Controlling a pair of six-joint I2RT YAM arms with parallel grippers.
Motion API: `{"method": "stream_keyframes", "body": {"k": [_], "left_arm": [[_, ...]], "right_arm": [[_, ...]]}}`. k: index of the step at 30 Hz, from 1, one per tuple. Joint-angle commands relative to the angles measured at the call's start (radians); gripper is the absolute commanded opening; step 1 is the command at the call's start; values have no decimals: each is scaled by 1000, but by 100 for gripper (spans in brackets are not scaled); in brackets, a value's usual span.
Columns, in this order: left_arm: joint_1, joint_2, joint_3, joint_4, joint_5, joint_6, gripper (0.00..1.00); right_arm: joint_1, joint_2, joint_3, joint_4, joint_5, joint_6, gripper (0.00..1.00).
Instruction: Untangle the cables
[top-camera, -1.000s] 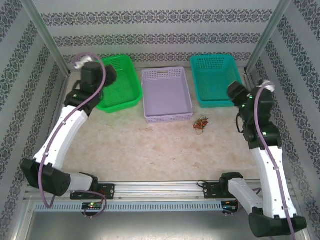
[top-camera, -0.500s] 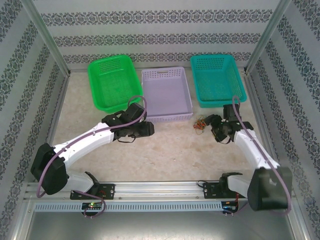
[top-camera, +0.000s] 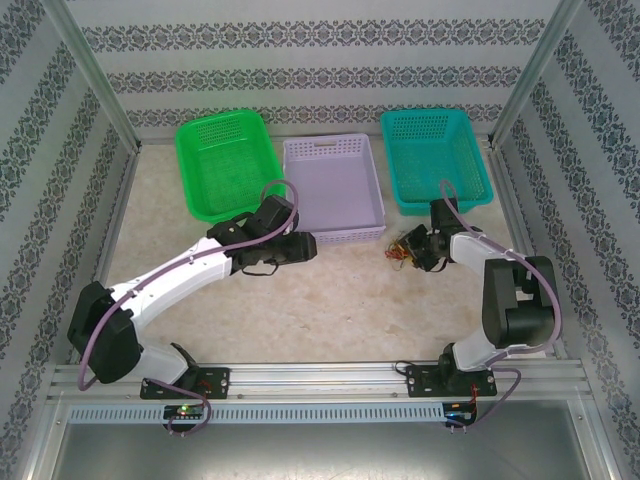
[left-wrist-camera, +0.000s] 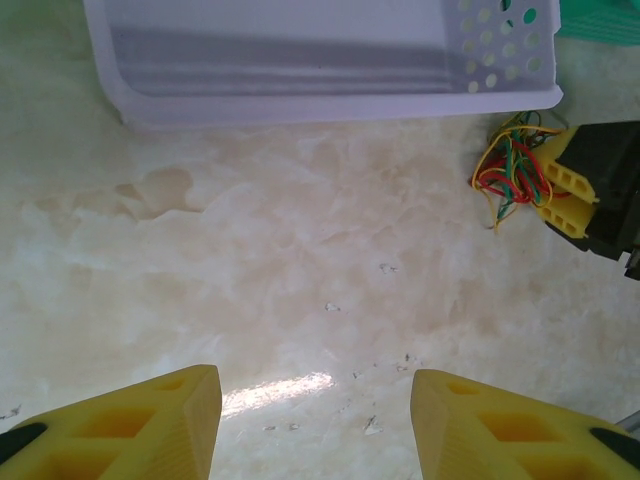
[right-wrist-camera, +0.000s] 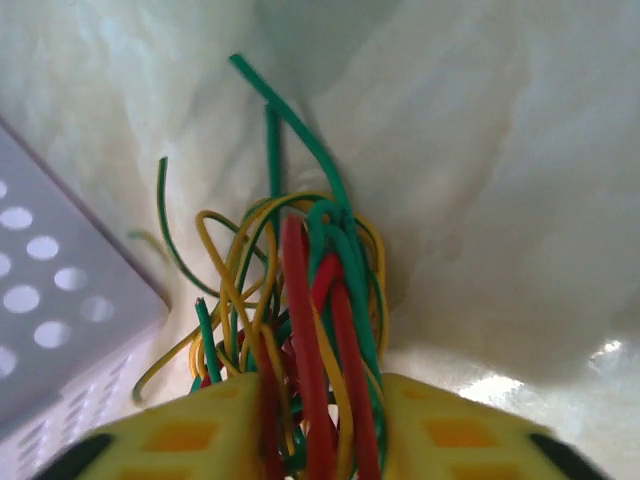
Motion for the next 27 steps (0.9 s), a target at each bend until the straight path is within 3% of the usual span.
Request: {"method": "stream_keyframes", "body": {"k": [1,3,10,15,19,27], "left_arm": [[-17,13,25,7,13,-20,53],[-18,12,20,12,19,-39,52],[-15,59,87,-1,92,-148,51],[-12,143,160,57,222,-257,54],[-11,225,259,12,304,-261,57],[-12,329,337,-105,408,-202,54]], "right_arm": [[27,-50,9,-66,42,-50,10],[42,-127,7,-126,83,-72,0],[145,-461,0,-292,100,-124,0],[253,-577,-36,-285,33,-123,0],[360,-572,-35,-201,7,-128,0],[502,-386,70,-131,-23,-140,0]]}}
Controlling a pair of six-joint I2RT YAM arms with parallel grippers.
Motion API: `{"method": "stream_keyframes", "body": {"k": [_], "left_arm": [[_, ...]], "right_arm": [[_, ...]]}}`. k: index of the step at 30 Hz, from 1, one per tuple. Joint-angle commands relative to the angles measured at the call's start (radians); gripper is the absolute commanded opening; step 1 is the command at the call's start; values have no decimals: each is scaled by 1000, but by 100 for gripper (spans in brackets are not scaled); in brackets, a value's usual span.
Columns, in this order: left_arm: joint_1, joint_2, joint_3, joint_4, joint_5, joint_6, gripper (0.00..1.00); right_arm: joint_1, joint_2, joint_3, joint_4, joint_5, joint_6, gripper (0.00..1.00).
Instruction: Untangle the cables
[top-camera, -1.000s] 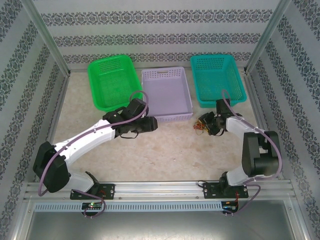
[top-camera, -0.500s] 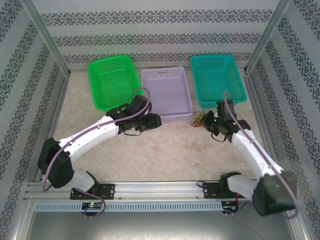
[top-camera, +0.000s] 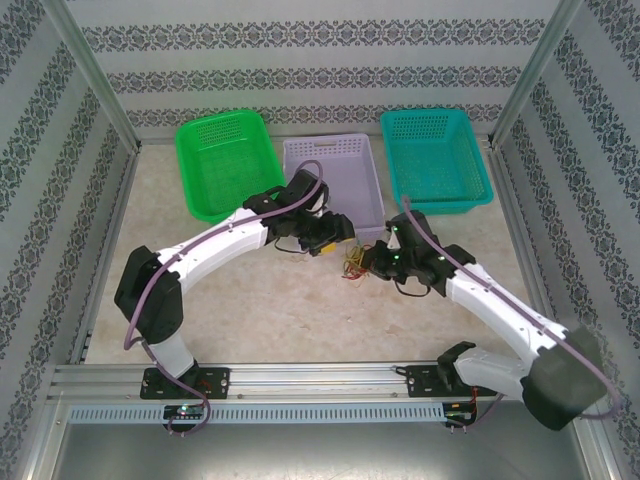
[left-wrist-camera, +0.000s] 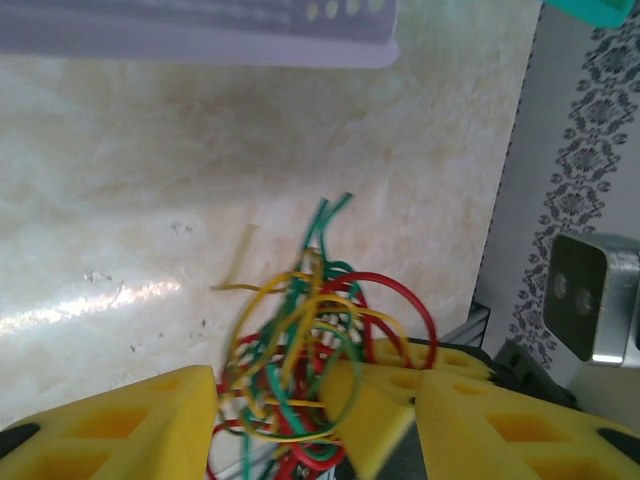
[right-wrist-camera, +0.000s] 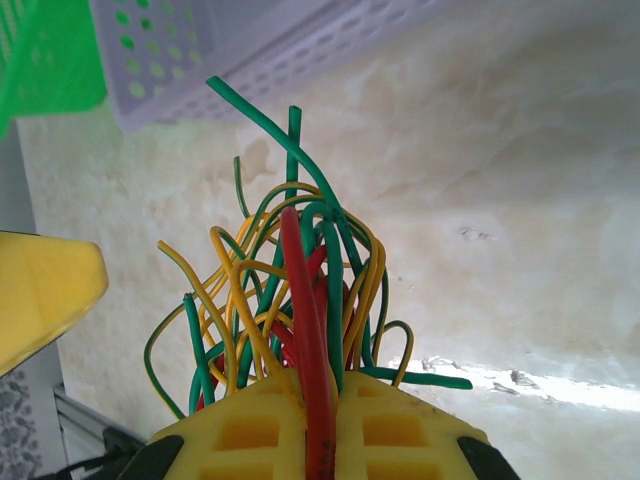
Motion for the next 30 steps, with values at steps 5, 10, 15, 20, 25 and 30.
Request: {"method": "stream_keyframes", "body": {"k": [5,10,15,20,25,30], "left_arm": [[-12,52,14,-165,39,39,51],[-12,68,-15,-147,2,27,50],[-6,68,-66,-83,-46,-32,0],[59,-76,-173,-115,-180,-65,0],[127,-170,-268,-72,-166,-87,0],[133,-204,-279,-105,-195,-94,0]], "right_arm": [[50,55,78,111,-60,-23,0],[57,89,73,188,-169,-20,0],[41,81,60,195,-192,-4,0],[-79,22,17,151,-207,8,0],[-106,38,7,103,-236,-13,0],[-57,69,-5,99,-195,2,7]]}}
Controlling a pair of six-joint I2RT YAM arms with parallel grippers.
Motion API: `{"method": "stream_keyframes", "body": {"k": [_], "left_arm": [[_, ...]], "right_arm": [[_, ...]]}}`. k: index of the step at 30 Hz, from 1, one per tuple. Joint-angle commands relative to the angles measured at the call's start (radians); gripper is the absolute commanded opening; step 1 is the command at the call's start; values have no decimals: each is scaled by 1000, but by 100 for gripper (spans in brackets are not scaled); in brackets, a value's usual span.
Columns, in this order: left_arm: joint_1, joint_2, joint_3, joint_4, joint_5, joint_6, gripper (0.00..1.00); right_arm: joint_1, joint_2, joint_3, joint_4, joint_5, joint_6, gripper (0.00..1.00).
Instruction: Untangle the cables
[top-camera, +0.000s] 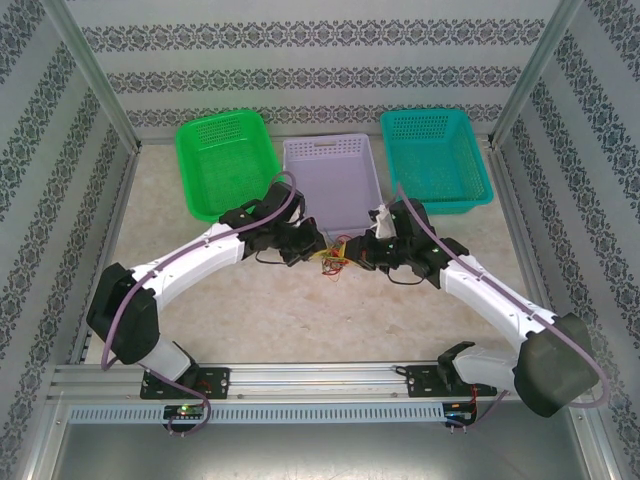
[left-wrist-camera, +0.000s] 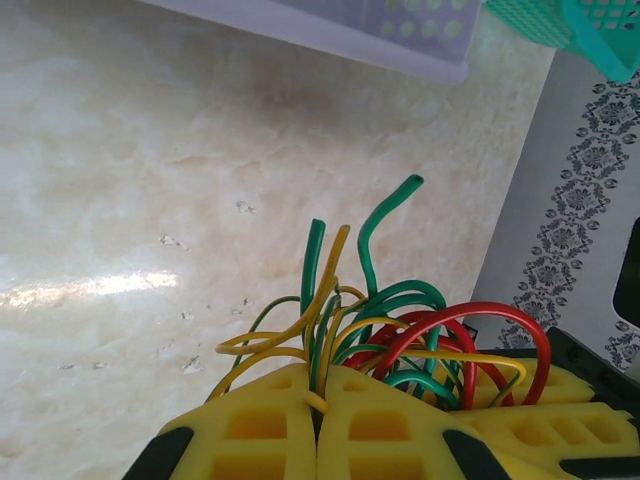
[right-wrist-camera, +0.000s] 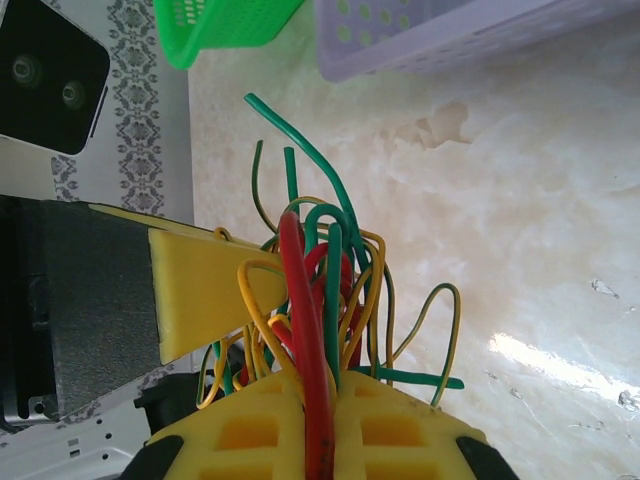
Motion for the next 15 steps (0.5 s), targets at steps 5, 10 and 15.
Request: {"method": "stream_keyframes", "body": {"k": [5,10,15], "left_arm": [[74,-44,-64,-115,-128,4,0],[67,-44,-81,-66,-82,15,0],[65,-33,-87,-47,-37,31,0]], "right_arm": [[13,30,-20,-81,132,21,17],[55,84,21,-76,136,37,14],[90,93,19,-14,141,98,43]]}}
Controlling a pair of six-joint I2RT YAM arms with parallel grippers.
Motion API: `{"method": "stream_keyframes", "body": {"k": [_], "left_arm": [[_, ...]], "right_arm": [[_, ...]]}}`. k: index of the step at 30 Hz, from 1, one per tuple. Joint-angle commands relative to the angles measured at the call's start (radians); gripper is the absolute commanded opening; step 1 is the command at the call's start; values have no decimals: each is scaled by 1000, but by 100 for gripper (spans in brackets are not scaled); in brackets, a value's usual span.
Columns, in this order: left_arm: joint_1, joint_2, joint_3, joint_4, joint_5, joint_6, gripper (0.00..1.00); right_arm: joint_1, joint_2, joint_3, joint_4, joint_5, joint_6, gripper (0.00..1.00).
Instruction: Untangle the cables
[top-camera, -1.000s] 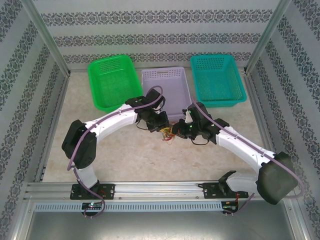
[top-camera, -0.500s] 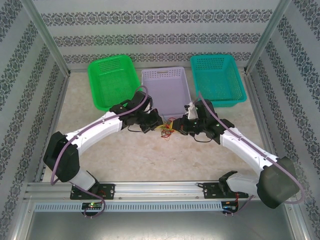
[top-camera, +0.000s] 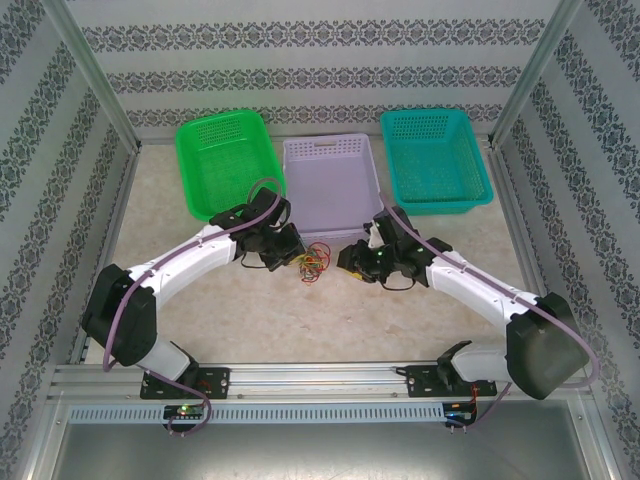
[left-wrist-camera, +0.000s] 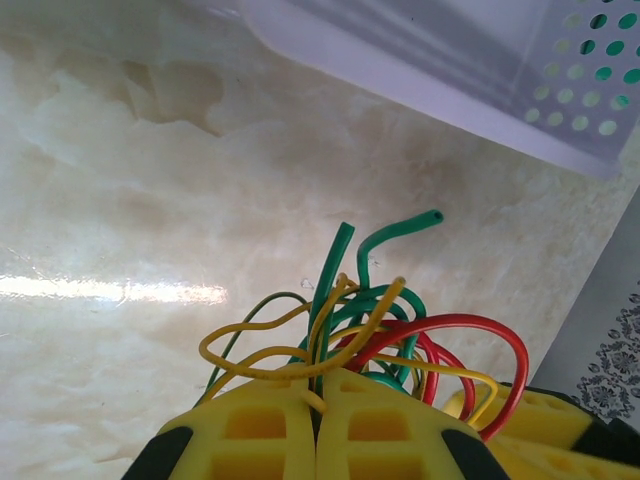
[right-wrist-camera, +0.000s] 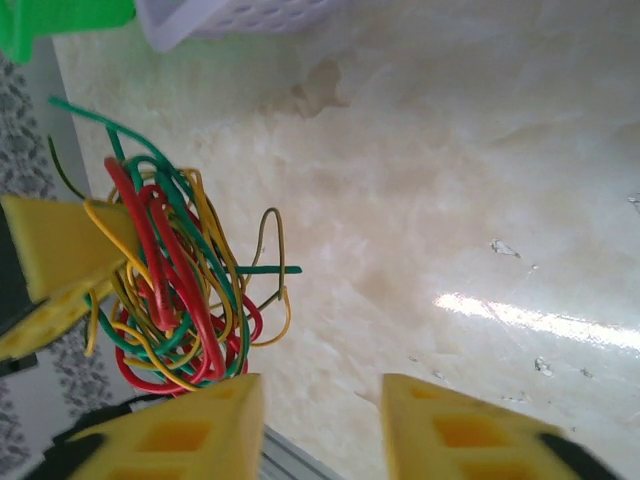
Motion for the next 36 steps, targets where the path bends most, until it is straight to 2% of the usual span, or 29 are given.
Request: {"method": "stream_keyframes", "body": {"k": [1,5,7,10,11,14,15,17,21,26,32,36], "left_arm": [[-10,-9,-5,11,40,28,0],[-17,2,-9,17,63,37,0],[-22,4,-10,32,75,32,0],[-28,3,-8,39,75,23,0],[-29,1,-8,40,74,20,0],[-30,-5,-8,35,74,20,0],[-29,-7,-9,32,73,20,0],[-29,-19,-11,8,53,23,0],[-29,-46,-2,-89,-28,43,0],[-29,-58,43,-305,-193,84,0],[-29,-94,15,-324,-248,115,0],[-29,-95,42,-444,-367,183,0]], "right_arm": [[18,-1,31,45,19,50,44],[24,15,43,82,13,98,44],[25,35,35,129,-2,127,37],[29,73,37,150,-8,141,18],[30,77,36,148,-5,142,15],[28,68,32,128,11,137,17],[25,63,30,120,14,134,14],[22,42,27,79,37,123,0],[-2,-21,8,-19,95,89,0],[-33,-112,-13,-116,148,38,0],[-37,-143,-8,-218,191,-13,0],[-101,-196,-6,-302,227,-59,0]]}}
